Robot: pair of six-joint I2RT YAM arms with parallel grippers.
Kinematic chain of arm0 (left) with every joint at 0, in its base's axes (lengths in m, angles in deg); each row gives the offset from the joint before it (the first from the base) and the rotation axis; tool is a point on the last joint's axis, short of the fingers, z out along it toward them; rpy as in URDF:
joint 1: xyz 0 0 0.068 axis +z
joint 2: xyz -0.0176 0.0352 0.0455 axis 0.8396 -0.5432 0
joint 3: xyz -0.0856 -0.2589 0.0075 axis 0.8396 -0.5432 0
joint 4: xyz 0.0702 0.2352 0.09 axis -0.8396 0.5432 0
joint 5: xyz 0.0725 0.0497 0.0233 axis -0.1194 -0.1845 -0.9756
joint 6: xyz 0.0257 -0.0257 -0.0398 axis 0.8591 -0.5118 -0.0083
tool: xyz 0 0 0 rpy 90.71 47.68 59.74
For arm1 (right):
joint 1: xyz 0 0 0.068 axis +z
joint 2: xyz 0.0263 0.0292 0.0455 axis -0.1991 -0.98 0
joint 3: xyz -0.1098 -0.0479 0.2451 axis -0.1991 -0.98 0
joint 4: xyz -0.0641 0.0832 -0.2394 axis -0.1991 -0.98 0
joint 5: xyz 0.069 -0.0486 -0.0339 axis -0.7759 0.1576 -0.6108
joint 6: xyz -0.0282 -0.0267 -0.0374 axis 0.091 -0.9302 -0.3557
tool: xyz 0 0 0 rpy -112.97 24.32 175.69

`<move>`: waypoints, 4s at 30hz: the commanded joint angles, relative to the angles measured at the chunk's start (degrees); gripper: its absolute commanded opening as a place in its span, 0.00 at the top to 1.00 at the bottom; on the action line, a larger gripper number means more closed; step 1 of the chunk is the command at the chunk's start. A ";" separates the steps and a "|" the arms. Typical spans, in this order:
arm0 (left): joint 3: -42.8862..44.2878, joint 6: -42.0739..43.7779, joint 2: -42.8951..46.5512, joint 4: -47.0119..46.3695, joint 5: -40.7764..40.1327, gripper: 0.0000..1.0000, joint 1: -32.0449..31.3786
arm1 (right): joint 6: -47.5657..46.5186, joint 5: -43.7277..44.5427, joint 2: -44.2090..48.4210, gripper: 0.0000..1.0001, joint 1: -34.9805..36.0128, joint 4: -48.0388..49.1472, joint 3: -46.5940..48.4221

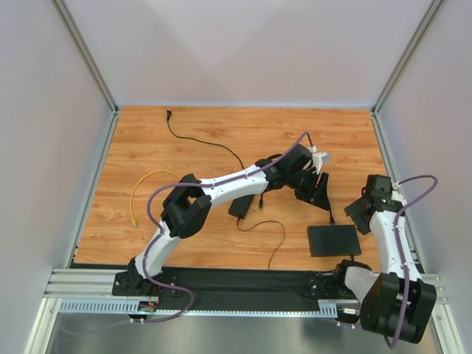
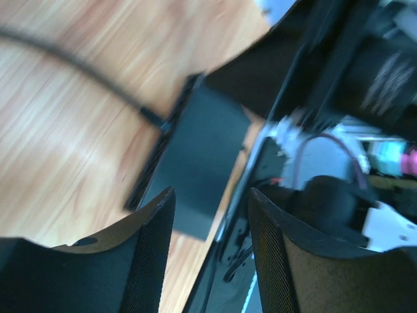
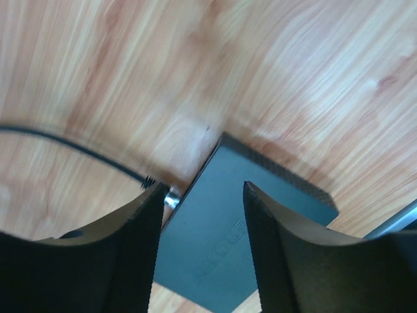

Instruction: Pull the plug from the switch port

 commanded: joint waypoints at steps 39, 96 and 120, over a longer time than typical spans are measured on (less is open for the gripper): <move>4.99 -31.04 -21.93 -24.15 10.23 0.56 0.45 | 7.96 7.56 2.14 0.66 4.37 -1.14 -5.00; -6.16 -29.46 -19.65 -34.87 3.19 1.00 0.18 | 7.08 8.08 -8.21 0.37 9.81 -4.13 2.82; -3.36 -32.35 -20.26 -35.05 2.93 1.00 3.70 | 8.76 12.22 -17.27 0.43 18.25 -3.34 1.77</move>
